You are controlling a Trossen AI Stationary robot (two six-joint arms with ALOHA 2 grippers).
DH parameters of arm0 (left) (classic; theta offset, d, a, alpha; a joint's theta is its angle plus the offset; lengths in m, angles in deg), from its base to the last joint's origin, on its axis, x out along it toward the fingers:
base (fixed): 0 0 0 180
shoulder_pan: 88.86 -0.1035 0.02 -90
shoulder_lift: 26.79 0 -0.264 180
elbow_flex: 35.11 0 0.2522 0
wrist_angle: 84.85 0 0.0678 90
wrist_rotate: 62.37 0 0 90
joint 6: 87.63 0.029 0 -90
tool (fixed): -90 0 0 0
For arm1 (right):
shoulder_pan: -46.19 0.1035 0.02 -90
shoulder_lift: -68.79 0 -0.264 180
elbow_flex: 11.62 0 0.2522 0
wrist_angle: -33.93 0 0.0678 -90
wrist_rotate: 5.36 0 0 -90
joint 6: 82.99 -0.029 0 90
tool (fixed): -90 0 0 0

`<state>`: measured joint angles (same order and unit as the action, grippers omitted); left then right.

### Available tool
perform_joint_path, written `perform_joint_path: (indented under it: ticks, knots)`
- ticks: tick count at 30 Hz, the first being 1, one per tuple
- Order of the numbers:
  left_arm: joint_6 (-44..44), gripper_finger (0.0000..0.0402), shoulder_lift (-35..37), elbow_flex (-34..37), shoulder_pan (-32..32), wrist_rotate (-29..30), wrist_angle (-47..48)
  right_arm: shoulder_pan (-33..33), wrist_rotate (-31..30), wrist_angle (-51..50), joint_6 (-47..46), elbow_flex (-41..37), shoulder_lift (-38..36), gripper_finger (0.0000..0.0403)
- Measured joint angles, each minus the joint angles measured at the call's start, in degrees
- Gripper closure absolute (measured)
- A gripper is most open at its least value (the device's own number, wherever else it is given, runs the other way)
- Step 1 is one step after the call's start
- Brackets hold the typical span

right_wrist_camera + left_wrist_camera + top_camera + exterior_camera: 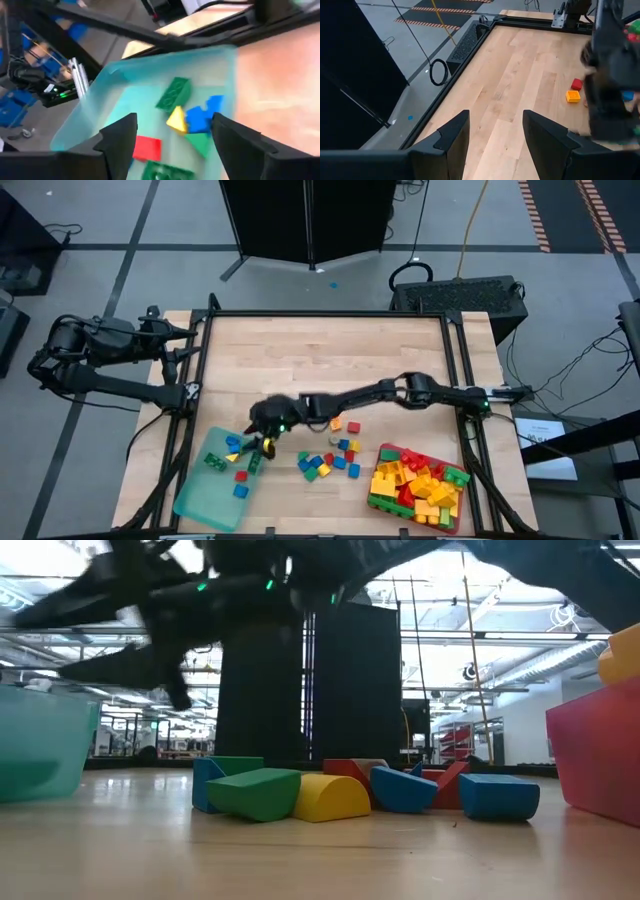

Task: Sort blocks by size
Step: Put the red block into the blue bin

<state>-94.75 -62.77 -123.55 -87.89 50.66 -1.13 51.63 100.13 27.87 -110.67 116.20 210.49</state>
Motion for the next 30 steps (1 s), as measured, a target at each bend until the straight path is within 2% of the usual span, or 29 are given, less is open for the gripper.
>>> perform_joint_path:
  ticks: [2,7,12,15,18,21,24,27,30]
  knots:
    - [0.0,0.0214,0.0,0.0,0.0,0.0,0.0,-1.1,1.0,-7.5,2.0,0.0,-4.3,0.0156]
    - [0.4,0.0214,0.0,0.0,0.0,-1.4,0.0,-2.0,-0.6,-36.9,9.3,0.3,-17.5,0.0159]
    - [1.4,0.0214,0.0,0.0,0.0,-5.4,0.0,0.0,-16.5,-63.4,16.7,0.0,-28.1,0.0159]
    - [1.5,0.0214,0.0,0.0,0.0,-5.4,0.0,0.7,-21.2,-72.6,15.4,-2.4,-36.6,0.0158]
    - [1.5,0.0214,0.0,0.0,0.0,-5.4,0.0,1.4,-26.0,-73.0,10.6,-12.0,-47.3,0.0158]
    - [1.5,0.0214,0.0,0.0,0.0,-5.4,0.0,2.9,-31.3,-69.5,2.8,-26.4,-59.4,0.0158]
    - [1.5,0.0214,0.0,0.0,0.0,-5.2,0.0,3.8,-31.9,-61.1,-5.2,-41.9,-68.8,0.0158]
    - [1.4,0.0214,0.0,0.0,0.0,-4.9,-0.1,4.2,-28.7,-45.9,-9.4,-54.9,-71.9,0.0158]
    - [0.8,0.0214,0.0,0.0,0.0,-4.8,-0.5,4.6,-25.4,-36.8,-12.0,-62.8,-70.3,0.0158]
